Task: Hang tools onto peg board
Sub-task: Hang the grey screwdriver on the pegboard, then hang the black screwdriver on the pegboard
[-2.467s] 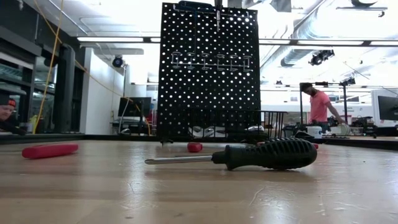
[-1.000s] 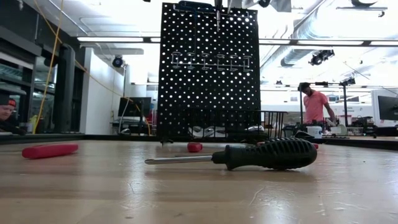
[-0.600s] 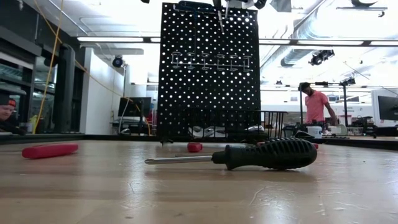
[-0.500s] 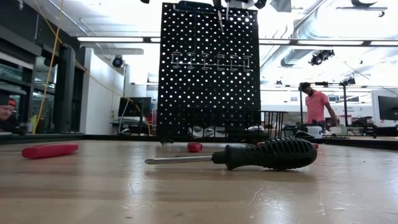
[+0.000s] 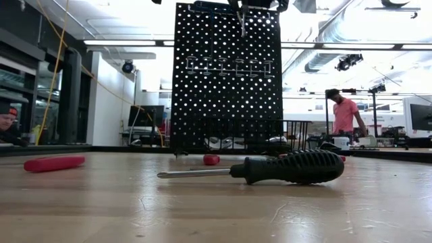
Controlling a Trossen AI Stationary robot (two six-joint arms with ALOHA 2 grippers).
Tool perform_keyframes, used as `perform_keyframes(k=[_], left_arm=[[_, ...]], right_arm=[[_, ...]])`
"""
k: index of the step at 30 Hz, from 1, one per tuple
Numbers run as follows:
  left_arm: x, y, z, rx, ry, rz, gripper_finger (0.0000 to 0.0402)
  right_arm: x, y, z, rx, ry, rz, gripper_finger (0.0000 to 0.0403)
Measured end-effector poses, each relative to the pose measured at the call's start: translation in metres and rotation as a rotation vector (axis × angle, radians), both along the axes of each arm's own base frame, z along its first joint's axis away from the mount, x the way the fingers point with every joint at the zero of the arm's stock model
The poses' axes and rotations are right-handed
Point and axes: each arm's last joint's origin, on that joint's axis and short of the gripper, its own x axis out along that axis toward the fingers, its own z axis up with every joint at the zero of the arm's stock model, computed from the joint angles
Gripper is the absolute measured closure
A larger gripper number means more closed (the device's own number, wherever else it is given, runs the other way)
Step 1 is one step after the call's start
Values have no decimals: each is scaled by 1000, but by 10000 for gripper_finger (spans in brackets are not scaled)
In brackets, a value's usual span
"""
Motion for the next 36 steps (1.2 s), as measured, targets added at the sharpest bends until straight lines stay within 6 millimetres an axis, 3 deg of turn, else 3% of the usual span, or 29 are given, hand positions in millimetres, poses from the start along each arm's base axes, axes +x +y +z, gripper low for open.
perform_keyframes(k=[16,31,36], left_arm=[[0,0,0,-1,1,1,117],[-2,-9,-5,5,48,-39,117],[-15,-13,2,38,63,-69,117]], right_arm=[[-5,3,5,-52,58,-9,270],[-32,10,30,-99,19,-21,270],[-50,22,44,-100,-23,7,270]])
